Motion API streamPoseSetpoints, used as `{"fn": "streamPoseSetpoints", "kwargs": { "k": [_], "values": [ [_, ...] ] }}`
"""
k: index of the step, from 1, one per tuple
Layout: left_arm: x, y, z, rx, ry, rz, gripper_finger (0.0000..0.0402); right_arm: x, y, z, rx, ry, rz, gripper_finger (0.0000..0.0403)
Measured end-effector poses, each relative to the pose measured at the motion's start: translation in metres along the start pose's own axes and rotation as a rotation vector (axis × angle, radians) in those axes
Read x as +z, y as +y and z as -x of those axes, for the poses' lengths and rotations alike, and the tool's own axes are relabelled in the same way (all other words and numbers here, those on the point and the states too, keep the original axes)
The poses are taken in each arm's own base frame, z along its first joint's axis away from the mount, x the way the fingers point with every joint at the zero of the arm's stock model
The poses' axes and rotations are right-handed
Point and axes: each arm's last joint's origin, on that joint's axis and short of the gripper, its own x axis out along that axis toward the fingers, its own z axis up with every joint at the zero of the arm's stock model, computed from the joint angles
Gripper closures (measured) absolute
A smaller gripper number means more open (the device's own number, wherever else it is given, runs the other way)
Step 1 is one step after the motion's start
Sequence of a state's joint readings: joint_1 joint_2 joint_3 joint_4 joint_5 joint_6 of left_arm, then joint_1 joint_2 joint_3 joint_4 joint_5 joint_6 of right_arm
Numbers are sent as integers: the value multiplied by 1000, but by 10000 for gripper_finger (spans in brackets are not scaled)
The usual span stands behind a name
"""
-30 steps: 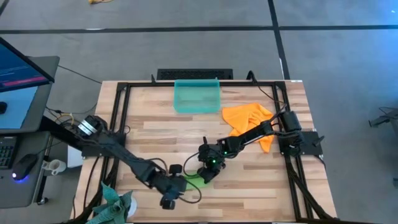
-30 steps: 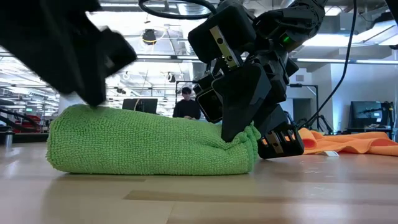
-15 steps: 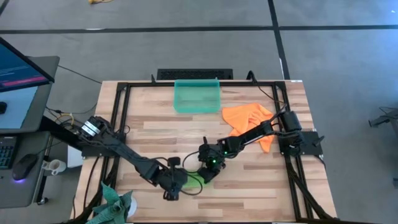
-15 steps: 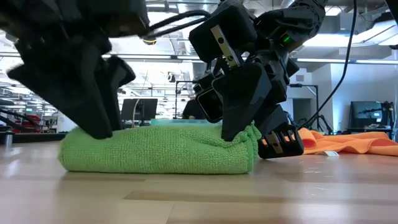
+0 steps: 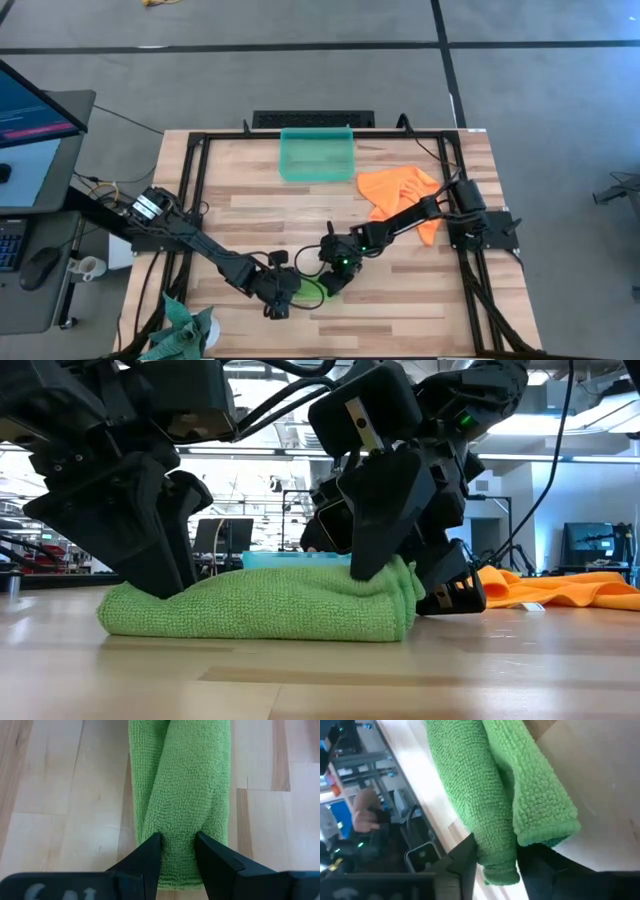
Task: Roll microfiber towels into tight, uniform cylinder then place into a basket
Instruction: Roll the green towel
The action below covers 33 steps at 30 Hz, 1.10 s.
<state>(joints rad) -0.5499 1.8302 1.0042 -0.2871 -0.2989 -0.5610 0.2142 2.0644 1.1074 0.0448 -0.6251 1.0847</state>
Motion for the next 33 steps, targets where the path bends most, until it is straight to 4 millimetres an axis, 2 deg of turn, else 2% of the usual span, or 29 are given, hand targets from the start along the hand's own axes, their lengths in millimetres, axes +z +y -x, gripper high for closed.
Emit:
{"fn": "streamPoseSetpoints", "kwargs": {
  "k": [3, 8, 11, 17, 20, 22, 26, 30, 33],
  "values": [
    [0, 0, 0, 1, 1, 1, 288, 3, -1, 5, 37, 47, -10, 224],
    [0, 0, 0, 0, 2, 1, 288, 2, 3, 14, 17, 20, 24, 202],
    [0, 0, 0, 0, 4, 7, 288, 2, 10, 28, 6, -21, 49, 196],
    [0, 0, -1, -1, -2, 9, 288, -14, 21, 69, -172, -99, 95, 194],
    [0, 0, -1, -2, -5, 10, 288, -27, 33, 91, -248, -180, 192, 196],
    [0, 0, -1, -2, -5, 10, 288, -38, 45, 97, -282, -233, 308, 198],
    [0, 0, -1, -3, -6, 10, 288, -63, 69, 92, -308, -335, 535, 201],
    [0, 0, -1, -4, -7, 10, 288, -77, 83, 66, -302, -430, 690, 202],
    [0, -1, -1, -5, -8, 19, 288, -80, 85, 44, -277, -448, 744, 204]
  ]
}}
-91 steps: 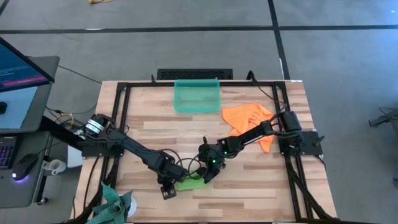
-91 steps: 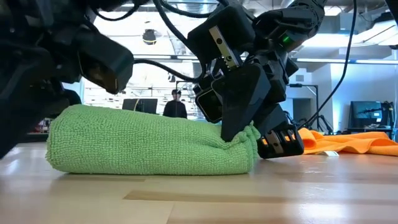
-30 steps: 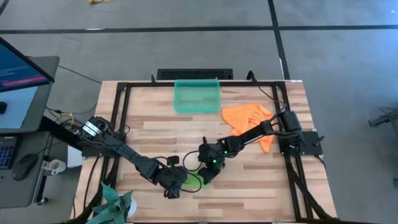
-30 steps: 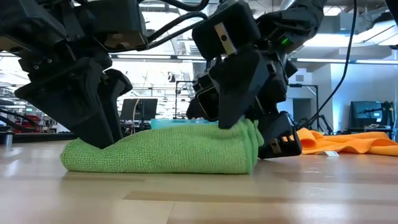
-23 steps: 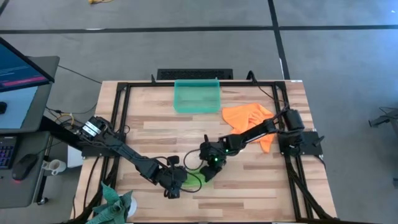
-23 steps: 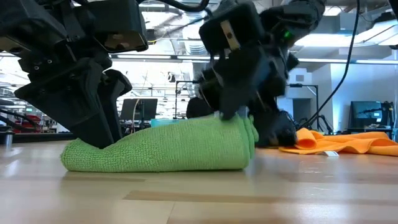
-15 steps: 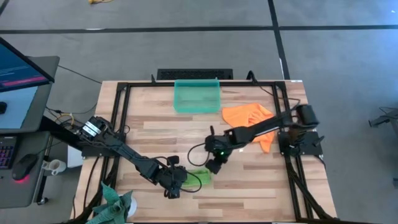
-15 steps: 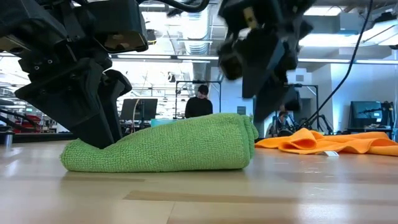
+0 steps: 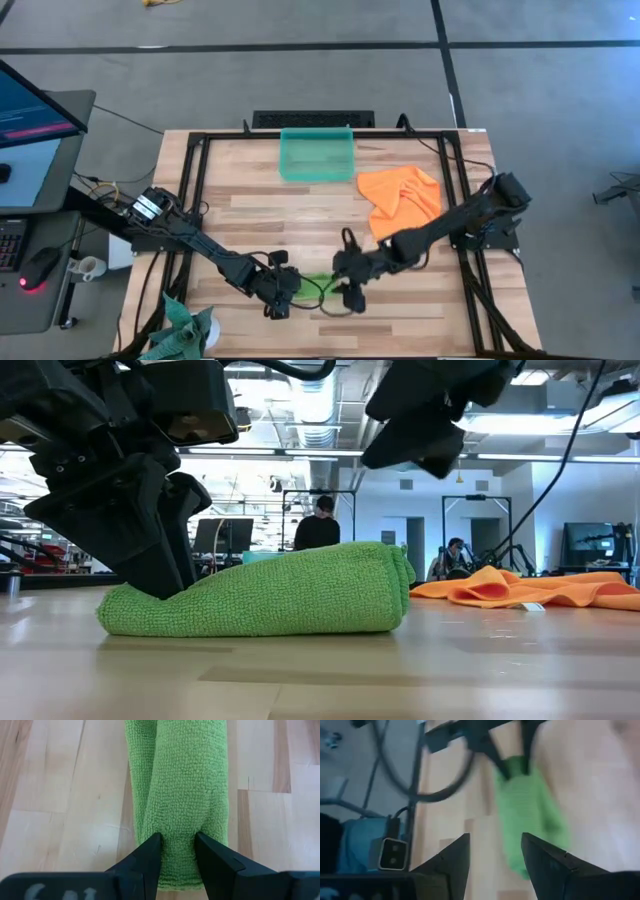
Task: Roll microfiber towels into tight, uniform cylinder then place into a basket
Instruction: Roll the green towel
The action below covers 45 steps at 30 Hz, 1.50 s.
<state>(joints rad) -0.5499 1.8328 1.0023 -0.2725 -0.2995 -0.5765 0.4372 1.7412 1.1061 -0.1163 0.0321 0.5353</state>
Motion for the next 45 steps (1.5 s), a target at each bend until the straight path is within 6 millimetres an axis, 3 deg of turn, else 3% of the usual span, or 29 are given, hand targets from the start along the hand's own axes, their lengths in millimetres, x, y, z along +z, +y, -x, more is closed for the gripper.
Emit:
{"fn": "streamPoseSetpoints", "kwargs": {
  "k": [5, 15, 22, 31, 40, 45],
  "values": [
    [0, 0, 0, 0, -1, 16, 288, -14, -1, -26, 0, 40, 79, 233],
    [0, 0, 0, -1, -2, 22, 288, -14, -20, -58, 102, 45, -15, 391],
    [0, 0, 0, -2, -3, 24, 288, -27, -44, -78, 9, 139, -216, 374],
    [1, -2, 1, 26, -25, 17, 288, -31, -46, -77, -27, 183, -236, 396],
    [18, -36, 38, 99, -240, -165, 288, -32, -47, -78, -30, 185, -237, 386],
    [18, -55, 44, 155, -395, -324, 288, -32, -48, -78, -48, 170, -233, 395]
  ]
}}
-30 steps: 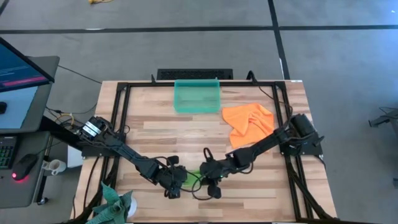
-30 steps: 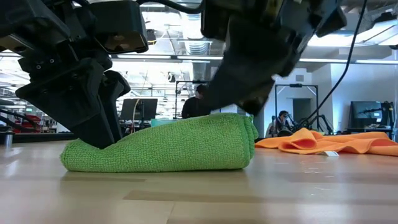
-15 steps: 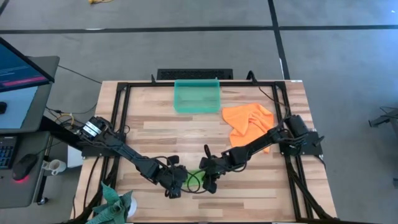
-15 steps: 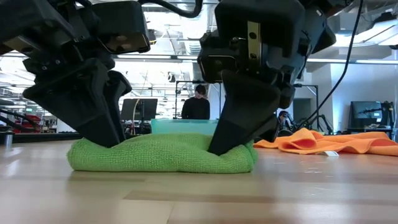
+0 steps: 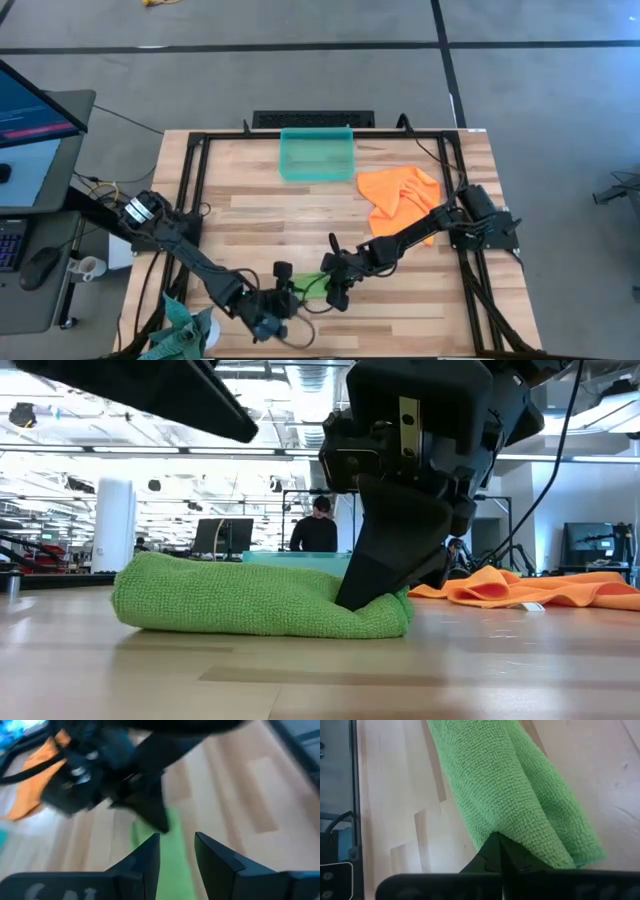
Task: Roll microfiber towels into tight, uniform cylinder then place into a basket
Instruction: Roll the green towel
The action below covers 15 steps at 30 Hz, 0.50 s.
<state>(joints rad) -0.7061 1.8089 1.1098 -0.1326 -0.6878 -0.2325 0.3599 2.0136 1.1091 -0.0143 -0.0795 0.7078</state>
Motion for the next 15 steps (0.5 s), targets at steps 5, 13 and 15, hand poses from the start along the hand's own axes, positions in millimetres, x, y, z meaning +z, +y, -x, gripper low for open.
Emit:
{"fn": "streamPoseSetpoints", "kwargs": {
  "k": [5, 13, 15],
  "values": [
    [-14, -5, -25, -30, 48, -17, 288, 0, 0, 0, -11, -10, 5, 387],
    [-35, 10, -60, 6, 195, 108, 288, -2, 2, -1, -19, -16, 13, 393],
    [-38, 14, -62, -15, 247, 192, 288, -2, 2, -1, -19, -17, 13, 393]
  ]
}}
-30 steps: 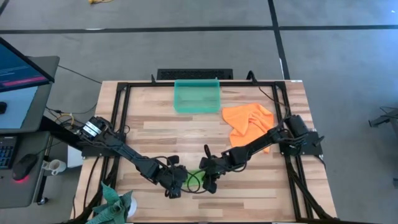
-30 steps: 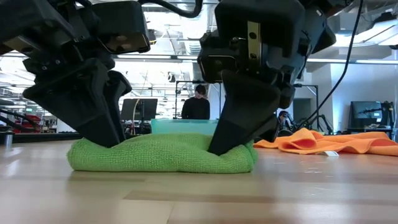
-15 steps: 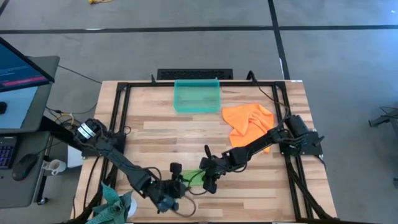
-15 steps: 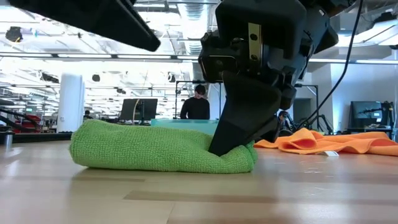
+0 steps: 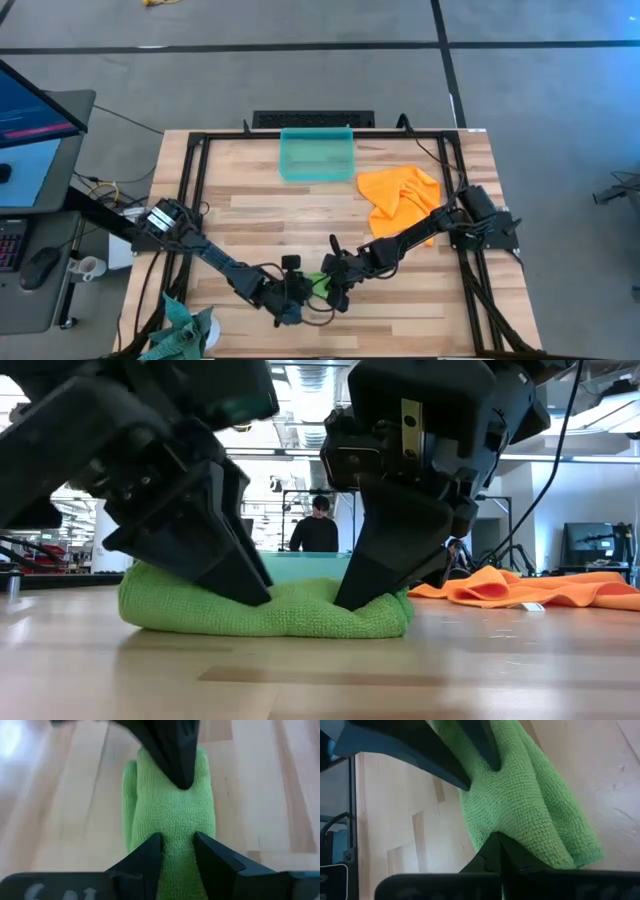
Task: Roll microfiber towels into tight, uniform cylinder then place into a basket
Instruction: Roll the green towel
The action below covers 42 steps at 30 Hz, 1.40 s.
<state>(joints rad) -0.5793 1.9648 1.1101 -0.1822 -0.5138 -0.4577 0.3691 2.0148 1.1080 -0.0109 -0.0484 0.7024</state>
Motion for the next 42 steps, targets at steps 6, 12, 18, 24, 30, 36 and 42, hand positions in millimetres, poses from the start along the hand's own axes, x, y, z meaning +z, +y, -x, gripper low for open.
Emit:
{"fn": "streamPoseSetpoints", "kwargs": {
  "k": [6, 12, 18, 24, 30, 36, 42],
  "values": [
    [-3, 3, -1, -31, 72, 112, 288, 0, 0, 0, 2, 1, -6, 388],
    [-4, 3, 0, -50, 88, 114, 288, -1, 1, 0, 5, 0, -21, 390],
    [-3, 4, -2, -59, 97, 117, 288, -2, 3, -1, 10, 4, -2, 358],
    [-3, 6, -3, -59, 89, 118, 288, -1, 4, 1, 24, 6, -27, 330],
    [-2, 6, -4, -68, 89, 126, 288, 10, 1, 18, 109, 54, -73, 326],
    [-2, 6, -4, -67, 89, 125, 288, 20, 14, 67, 120, 18, 22, 332],
    [-2, 6, -4, -64, 88, 129, 288, 10, 29, 121, -68, -84, 128, 331]
  ]
}}
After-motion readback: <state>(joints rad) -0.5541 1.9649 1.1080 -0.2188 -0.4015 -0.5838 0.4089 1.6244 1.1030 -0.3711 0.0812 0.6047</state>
